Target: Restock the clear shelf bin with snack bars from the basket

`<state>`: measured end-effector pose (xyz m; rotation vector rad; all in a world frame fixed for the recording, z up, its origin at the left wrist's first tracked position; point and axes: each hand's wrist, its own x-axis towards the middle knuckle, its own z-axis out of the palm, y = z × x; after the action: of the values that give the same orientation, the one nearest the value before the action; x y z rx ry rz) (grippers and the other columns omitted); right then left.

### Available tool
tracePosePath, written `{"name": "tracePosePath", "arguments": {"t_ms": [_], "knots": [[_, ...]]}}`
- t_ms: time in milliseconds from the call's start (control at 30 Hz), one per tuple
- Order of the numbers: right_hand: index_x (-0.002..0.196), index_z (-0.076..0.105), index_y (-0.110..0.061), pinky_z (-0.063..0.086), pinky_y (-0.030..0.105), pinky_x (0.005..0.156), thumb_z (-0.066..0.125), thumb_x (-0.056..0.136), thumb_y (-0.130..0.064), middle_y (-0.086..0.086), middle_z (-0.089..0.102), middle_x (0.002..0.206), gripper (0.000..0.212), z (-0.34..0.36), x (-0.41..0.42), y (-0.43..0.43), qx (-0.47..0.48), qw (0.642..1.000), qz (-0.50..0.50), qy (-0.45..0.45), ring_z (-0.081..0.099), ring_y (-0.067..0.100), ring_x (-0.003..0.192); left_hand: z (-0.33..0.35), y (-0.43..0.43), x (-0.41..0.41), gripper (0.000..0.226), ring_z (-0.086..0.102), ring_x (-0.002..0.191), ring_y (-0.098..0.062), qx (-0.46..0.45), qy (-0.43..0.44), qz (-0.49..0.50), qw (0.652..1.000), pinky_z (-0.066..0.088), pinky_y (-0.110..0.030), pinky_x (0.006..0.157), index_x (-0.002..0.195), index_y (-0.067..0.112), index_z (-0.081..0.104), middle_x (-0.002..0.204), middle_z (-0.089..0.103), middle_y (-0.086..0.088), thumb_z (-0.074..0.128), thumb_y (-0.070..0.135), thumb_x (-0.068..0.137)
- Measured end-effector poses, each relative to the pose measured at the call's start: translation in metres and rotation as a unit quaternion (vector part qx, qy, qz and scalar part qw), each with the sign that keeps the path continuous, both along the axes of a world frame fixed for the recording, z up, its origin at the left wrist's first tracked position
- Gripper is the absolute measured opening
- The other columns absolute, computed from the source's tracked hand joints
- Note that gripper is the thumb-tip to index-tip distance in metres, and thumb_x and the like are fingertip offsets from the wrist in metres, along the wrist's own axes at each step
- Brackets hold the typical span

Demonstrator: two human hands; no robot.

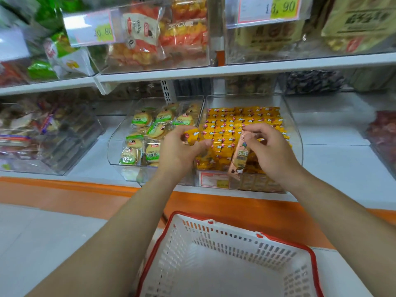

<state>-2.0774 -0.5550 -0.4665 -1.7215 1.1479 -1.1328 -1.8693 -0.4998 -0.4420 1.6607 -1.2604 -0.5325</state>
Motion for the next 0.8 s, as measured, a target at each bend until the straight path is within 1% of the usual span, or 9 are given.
{"name": "tracePosePath", "arguments": {"t_ms": [133,267,333,400,433,533,667,733,800], "knots": [[0.118,0.063,-0.026,0.043,0.003,0.062,0.056,0.101,-0.027,-0.011,0.062,0.115,0.019,0.001,-0.007,0.0,-0.006,1.0,-0.001,0.016,0.056,-0.009,0.097,-0.011,-0.008,-0.008,0.045,0.07,0.084,-0.02,0.062,-0.085,-0.05,0.993,0.061,-0.039,0.071,0.111,0.033,0.062,0.104,0.068,0.003,0.089,0.037,0.075],[0.119,0.064,-0.025,0.041,0.001,0.061,0.056,0.101,-0.027,-0.011,0.062,0.113,0.02,0.002,-0.01,0.0,-0.015,1.0,-0.006,0.025,0.054,-0.017,0.091,-0.024,-0.004,-0.007,0.047,0.066,0.075,-0.022,0.073,-0.255,-0.111,0.958,0.055,-0.04,0.058,0.104,0.043,0.044,0.093,0.07,0.001,0.084,0.045,0.079],[0.118,0.063,-0.026,0.04,0.001,0.059,0.056,0.101,-0.027,-0.013,0.062,0.111,0.019,0.003,-0.009,0.0,-0.019,0.999,-0.004,0.032,0.055,-0.017,0.089,-0.025,-0.003,-0.005,0.043,0.063,0.087,-0.022,0.015,-0.337,-0.1,0.936,0.048,-0.032,0.063,0.111,0.038,0.054,0.1,0.07,0.003,0.082,0.049,0.079],[0.117,0.063,-0.027,0.041,0.002,0.058,0.056,0.101,-0.027,-0.015,0.061,0.108,0.018,0.004,-0.007,0.001,-0.026,0.999,0.001,0.043,0.054,-0.018,0.086,-0.024,-0.003,-0.004,0.048,0.057,0.1,-0.023,-0.039,-0.42,-0.084,0.903,0.045,-0.032,0.072,0.118,0.03,0.067,0.11,0.068,0.004,0.081,0.052,0.078],[0.117,0.063,-0.027,0.041,0.003,0.057,0.056,0.101,-0.027,-0.016,0.06,0.106,0.018,0.004,-0.006,0.002,-0.03,0.998,0.005,0.049,0.055,-0.018,0.084,-0.023,-0.003,-0.002,0.05,0.057,0.101,-0.022,-0.043,-0.416,-0.089,0.904,0.047,-0.033,0.074,0.121,0.029,0.067,0.111,0.067,0.006,0.08,0.052,0.079],[0.117,0.063,-0.027,0.042,0.004,0.057,0.056,0.1,-0.027,-0.017,0.062,0.104,0.018,0.007,-0.003,0.006,-0.043,0.997,0.009,0.055,0.055,-0.017,0.084,-0.024,-0.002,0.006,0.048,0.062,0.094,-0.015,-0.018,-0.301,-0.119,0.946,0.053,-0.033,0.073,0.127,0.031,0.06,0.11,0.063,0.011,0.078,0.045,0.085],[0.118,0.064,-0.026,0.043,0.005,0.058,0.056,0.1,-0.026,-0.019,0.063,0.101,0.019,0.014,0.0,0.009,-0.063,0.997,0.001,0.041,0.057,-0.013,0.087,-0.033,-0.004,0.012,0.035,0.06,0.095,-0.019,-0.033,-0.349,-0.094,0.932,0.042,-0.03,0.069,0.115,0.033,0.069,0.107,0.068,0.002,0.076,0.049,0.085],[0.118,0.063,-0.026,0.044,0.005,0.059,0.055,0.101,-0.027,-0.02,0.062,0.102,0.019,0.018,0.002,0.012,-0.078,0.997,-0.01,0.027,0.056,-0.015,0.088,-0.033,-0.008,0.004,0.033,0.057,0.098,-0.019,-0.037,-0.38,-0.098,0.919,0.037,-0.029,0.067,0.113,0.032,0.071,0.102,0.069,0.004,0.077,0.048,0.084],[0.119,0.063,-0.026,0.046,0.006,0.061,0.054,0.101,-0.027,-0.022,0.061,0.101,0.02,0.023,0.005,0.014,-0.096,0.995,-0.02,0.007,0.057,-0.015,0.09,-0.031,-0.009,0.0,0.034,0.056,0.103,-0.017,-0.029,-0.384,-0.113,0.916,0.04,-0.029,0.067,0.115,0.031,0.072,0.101,0.068,0.008,0.078,0.046,0.085]]}}
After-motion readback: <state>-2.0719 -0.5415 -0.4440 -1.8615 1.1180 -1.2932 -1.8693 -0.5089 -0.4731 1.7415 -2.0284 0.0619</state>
